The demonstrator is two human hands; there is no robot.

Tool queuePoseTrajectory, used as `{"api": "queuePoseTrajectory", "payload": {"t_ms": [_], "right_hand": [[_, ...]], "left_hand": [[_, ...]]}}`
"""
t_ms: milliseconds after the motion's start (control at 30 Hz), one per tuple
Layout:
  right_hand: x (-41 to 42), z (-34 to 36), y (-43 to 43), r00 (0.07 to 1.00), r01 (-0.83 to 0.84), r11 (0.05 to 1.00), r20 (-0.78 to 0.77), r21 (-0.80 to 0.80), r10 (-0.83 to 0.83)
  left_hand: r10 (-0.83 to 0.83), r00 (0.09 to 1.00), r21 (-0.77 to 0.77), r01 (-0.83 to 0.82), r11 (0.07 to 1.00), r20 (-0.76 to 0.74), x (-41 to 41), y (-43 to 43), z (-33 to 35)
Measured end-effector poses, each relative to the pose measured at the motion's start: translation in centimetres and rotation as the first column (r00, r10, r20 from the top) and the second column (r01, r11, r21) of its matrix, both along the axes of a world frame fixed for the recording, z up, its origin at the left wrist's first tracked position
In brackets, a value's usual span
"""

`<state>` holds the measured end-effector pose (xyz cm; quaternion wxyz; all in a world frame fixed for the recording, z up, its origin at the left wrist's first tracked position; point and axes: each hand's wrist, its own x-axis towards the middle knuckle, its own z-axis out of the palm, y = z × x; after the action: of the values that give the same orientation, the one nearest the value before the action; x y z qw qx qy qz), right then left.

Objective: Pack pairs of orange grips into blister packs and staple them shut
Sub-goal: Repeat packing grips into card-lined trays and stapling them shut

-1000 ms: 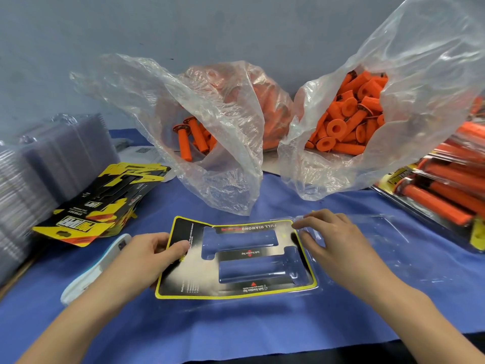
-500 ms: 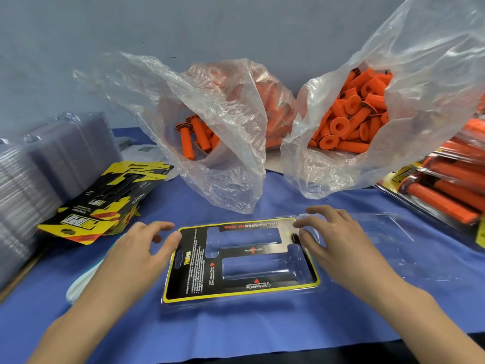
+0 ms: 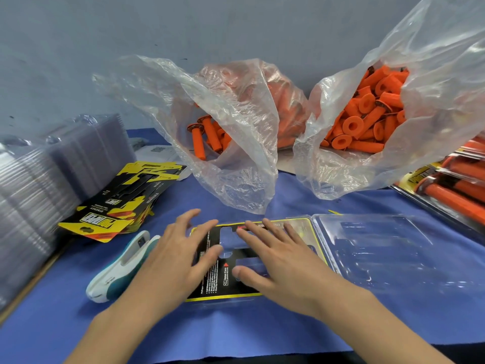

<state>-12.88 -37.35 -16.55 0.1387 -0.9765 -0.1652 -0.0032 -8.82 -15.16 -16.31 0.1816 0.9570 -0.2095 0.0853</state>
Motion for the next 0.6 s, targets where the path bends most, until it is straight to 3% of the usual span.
{"api": "queuePoseTrajectory", "payload": {"t_ms": [67,167,467,600], "right_hand": [[0.0,-0.4,0.1,1.000,-0.002,1.000,0.006,-0.026,0.002],[-0.1,-0.6,0.0,1.000,-0.003,0.999,0.007,-0.034,0.003],[0.1,-0.5,-1.8,0.997,0.034,0.997,-0.061,-0.067,-0.038],[-0.1,-0.4,-2.6,0.998,0.003,0.997,-0.067,-0.071,-0.008]], "left_hand": [[-0.144,0.989,0.063,0.143,0.988,0.009,-0.4,-0.7,0.0],[-0.233,0.972,0.145,0.235,0.961,-0.031,-0.7,-1.2,-0.5],[-0.235,0.966,0.187,0.252,0.949,-0.108,-0.6,-0.5,-0.6],[-0.248,0.966,0.254,0.259,0.932,-0.075,-0.3,-0.4,-0.5]]}}
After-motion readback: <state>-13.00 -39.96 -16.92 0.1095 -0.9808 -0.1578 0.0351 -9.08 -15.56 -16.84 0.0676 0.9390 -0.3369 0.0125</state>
